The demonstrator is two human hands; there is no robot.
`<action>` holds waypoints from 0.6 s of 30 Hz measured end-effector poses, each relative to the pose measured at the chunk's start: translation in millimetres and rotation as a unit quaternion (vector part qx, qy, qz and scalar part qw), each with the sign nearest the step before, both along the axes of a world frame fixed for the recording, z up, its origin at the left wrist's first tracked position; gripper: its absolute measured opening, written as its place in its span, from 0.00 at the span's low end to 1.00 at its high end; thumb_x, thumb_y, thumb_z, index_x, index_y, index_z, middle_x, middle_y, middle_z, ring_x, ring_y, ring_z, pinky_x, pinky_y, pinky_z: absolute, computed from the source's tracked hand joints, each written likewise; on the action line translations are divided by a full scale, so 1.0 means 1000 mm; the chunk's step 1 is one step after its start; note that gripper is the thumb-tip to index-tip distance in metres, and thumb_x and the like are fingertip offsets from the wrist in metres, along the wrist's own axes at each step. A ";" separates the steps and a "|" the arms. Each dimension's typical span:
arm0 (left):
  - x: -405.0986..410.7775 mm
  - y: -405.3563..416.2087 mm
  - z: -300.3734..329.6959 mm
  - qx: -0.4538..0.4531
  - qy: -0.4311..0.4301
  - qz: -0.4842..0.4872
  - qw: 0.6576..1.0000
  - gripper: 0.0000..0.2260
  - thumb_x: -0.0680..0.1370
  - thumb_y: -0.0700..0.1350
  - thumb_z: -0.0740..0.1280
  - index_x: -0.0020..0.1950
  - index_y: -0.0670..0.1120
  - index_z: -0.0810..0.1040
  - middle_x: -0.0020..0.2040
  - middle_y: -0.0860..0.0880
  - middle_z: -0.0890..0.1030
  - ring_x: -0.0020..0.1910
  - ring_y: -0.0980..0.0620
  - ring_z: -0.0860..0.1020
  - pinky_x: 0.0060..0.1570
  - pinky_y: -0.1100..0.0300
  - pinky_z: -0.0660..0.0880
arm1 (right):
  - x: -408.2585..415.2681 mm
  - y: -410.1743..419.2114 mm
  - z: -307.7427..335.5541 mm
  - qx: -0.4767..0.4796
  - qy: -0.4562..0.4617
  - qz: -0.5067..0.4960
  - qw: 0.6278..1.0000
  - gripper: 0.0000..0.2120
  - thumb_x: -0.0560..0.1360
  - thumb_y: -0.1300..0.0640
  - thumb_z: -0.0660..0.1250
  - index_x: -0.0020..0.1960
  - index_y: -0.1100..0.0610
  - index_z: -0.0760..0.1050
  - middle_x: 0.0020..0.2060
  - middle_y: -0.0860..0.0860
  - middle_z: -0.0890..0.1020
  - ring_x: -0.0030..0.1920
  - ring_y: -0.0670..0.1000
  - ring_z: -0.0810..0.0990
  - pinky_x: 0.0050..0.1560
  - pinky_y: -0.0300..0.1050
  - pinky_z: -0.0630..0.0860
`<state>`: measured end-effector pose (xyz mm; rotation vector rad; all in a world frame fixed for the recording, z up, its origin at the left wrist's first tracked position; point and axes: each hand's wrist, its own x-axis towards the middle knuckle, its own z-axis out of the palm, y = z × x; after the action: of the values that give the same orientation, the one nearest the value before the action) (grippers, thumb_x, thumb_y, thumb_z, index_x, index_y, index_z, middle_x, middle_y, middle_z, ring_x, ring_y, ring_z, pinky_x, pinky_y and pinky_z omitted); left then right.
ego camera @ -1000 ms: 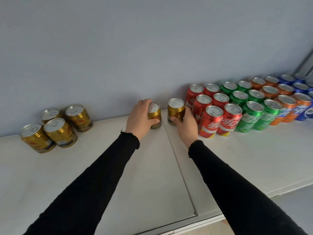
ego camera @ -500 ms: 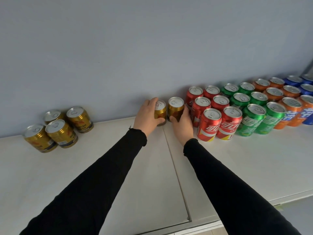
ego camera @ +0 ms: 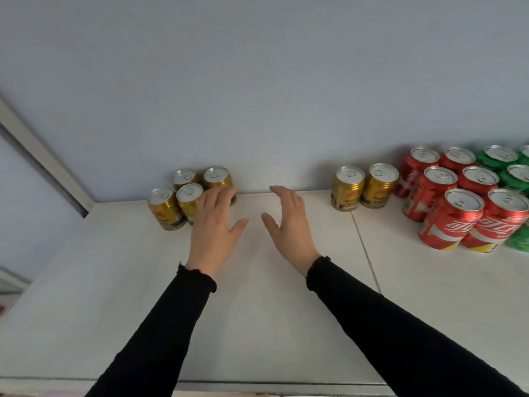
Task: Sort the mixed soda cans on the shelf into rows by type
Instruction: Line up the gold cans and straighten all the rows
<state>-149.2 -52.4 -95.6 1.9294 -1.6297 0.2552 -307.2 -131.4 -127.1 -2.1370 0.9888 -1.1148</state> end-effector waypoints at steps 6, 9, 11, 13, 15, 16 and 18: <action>0.068 0.010 0.018 0.005 -0.094 0.161 0.982 0.32 0.70 0.60 0.76 0.68 0.45 0.73 0.64 0.43 0.74 0.64 0.39 0.68 0.61 0.46 0.70 | 0.091 -0.018 0.002 0.147 0.009 0.016 0.989 0.32 0.77 0.53 0.71 0.76 0.57 0.62 0.71 0.55 0.68 0.72 0.55 0.65 0.69 0.46 0.66; 0.082 -0.003 0.019 0.051 -0.120 0.190 0.973 0.37 0.66 0.70 0.71 0.63 0.43 0.75 0.58 0.43 0.75 0.60 0.40 0.69 0.56 0.48 0.70 | 0.118 -0.028 0.004 0.169 0.018 0.005 0.985 0.34 0.74 0.54 0.72 0.76 0.57 0.61 0.70 0.57 0.69 0.70 0.58 0.67 0.69 0.52 0.69; 0.086 -0.011 0.016 0.069 -0.133 0.192 0.970 0.38 0.65 0.73 0.70 0.58 0.43 0.75 0.55 0.43 0.75 0.57 0.40 0.70 0.53 0.48 0.70 | 0.130 -0.033 0.004 0.176 0.025 -0.004 0.984 0.33 0.73 0.55 0.72 0.74 0.57 0.62 0.68 0.57 0.70 0.68 0.59 0.69 0.67 0.55 0.72; 0.090 -0.014 0.013 0.075 -0.134 0.194 0.969 0.37 0.65 0.72 0.71 0.57 0.42 0.75 0.53 0.43 0.76 0.56 0.41 0.71 0.52 0.48 0.71 | 0.138 -0.037 0.003 0.185 0.019 -0.009 0.983 0.34 0.72 0.53 0.74 0.73 0.56 0.63 0.66 0.56 0.72 0.66 0.58 0.72 0.66 0.55 0.74; 0.094 -0.015 0.011 0.077 -0.134 0.201 0.967 0.37 0.65 0.71 0.73 0.57 0.41 0.74 0.53 0.43 0.76 0.55 0.41 0.71 0.51 0.48 0.71 | 0.142 -0.039 0.003 0.188 0.014 -0.010 0.982 0.34 0.71 0.50 0.75 0.72 0.56 0.64 0.65 0.56 0.73 0.64 0.57 0.73 0.64 0.54 0.75; 0.095 -0.014 0.011 0.081 -0.134 0.203 0.966 0.36 0.65 0.70 0.73 0.56 0.41 0.74 0.53 0.43 0.76 0.55 0.41 0.71 0.51 0.48 0.71 | 0.142 -0.040 0.003 0.188 0.015 -0.011 0.982 0.34 0.71 0.50 0.75 0.71 0.56 0.64 0.64 0.56 0.74 0.63 0.57 0.74 0.63 0.54 0.75; 0.096 -0.014 0.011 0.087 -0.139 0.202 0.966 0.35 0.65 0.69 0.74 0.56 0.41 0.75 0.52 0.42 0.76 0.55 0.40 0.71 0.51 0.48 0.70 | 0.142 -0.043 0.002 0.186 0.022 -0.010 0.982 0.32 0.71 0.52 0.76 0.70 0.56 0.65 0.63 0.56 0.75 0.62 0.58 0.75 0.62 0.55 0.76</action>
<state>-53.5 -66.1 -84.3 2.4474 -1.4482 0.5836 -165.5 -174.7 -124.9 -1.8582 1.1408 -0.8190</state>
